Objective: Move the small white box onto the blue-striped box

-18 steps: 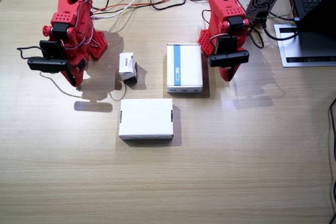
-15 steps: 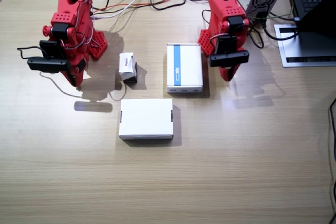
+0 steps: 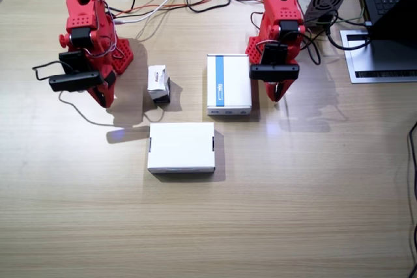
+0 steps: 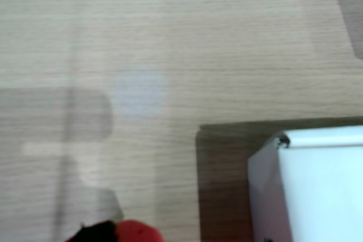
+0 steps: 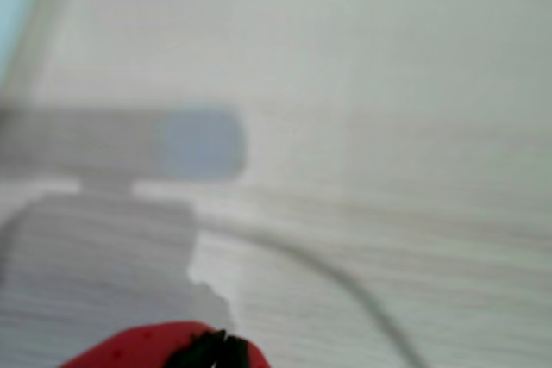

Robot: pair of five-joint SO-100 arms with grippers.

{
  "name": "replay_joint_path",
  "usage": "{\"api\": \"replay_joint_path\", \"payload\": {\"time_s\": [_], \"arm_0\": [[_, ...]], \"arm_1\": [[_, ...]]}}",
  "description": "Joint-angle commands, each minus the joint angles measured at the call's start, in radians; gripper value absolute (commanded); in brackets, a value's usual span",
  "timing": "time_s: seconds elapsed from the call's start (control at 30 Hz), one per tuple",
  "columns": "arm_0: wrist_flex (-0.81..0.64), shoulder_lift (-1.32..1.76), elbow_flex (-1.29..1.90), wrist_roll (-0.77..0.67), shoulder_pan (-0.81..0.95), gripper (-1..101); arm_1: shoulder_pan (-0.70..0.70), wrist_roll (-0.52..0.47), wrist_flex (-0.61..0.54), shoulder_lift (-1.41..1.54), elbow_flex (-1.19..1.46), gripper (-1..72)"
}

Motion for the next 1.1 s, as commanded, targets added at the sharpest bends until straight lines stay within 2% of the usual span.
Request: {"api": "replay_joint_path", "payload": {"time_s": [0.0,0.13,0.2,0.3,0.4,0.57,0.63,0.7,0.83,1.07], "arm_0": [[-0.003,0.005,-0.015,0.015,0.029,0],[-0.003,0.009,-0.015,0.003,0.031,0],[-0.003,0.011,-0.015,0.0,0.032,0],[-0.003,0.011,-0.015,-0.005,0.034,0],[-0.003,0.014,-0.015,-0.009,0.035,0],[-0.008,0.018,-0.015,-0.015,0.032,0],[-0.009,0.018,-0.015,-0.015,0.031,0],[-0.011,0.018,-0.015,-0.015,0.031,0],[-0.012,0.018,-0.015,-0.018,0.029,0],[-0.014,0.018,-0.015,-0.012,0.026,0]], "arm_1": [[-0.071,0.058,0.137,0.025,-0.284,0.2],[-0.104,0.054,0.155,-0.069,-0.505,0.2],[-0.183,0.086,0.186,-0.166,-0.626,0.2],[-0.373,0.201,0.222,-0.333,-0.767,0.2],[-0.597,0.345,0.196,-0.466,-0.808,0.2],[-0.861,0.497,0.147,-0.551,-0.762,25.8],[-0.93,0.529,0.123,-0.549,-0.721,29.6],[-0.963,0.545,0.106,-0.551,-0.69,32.7],[-0.888,0.465,0.106,-0.552,-0.638,38.1],[-0.867,0.407,0.15,-0.604,-0.597,35.8]]}}
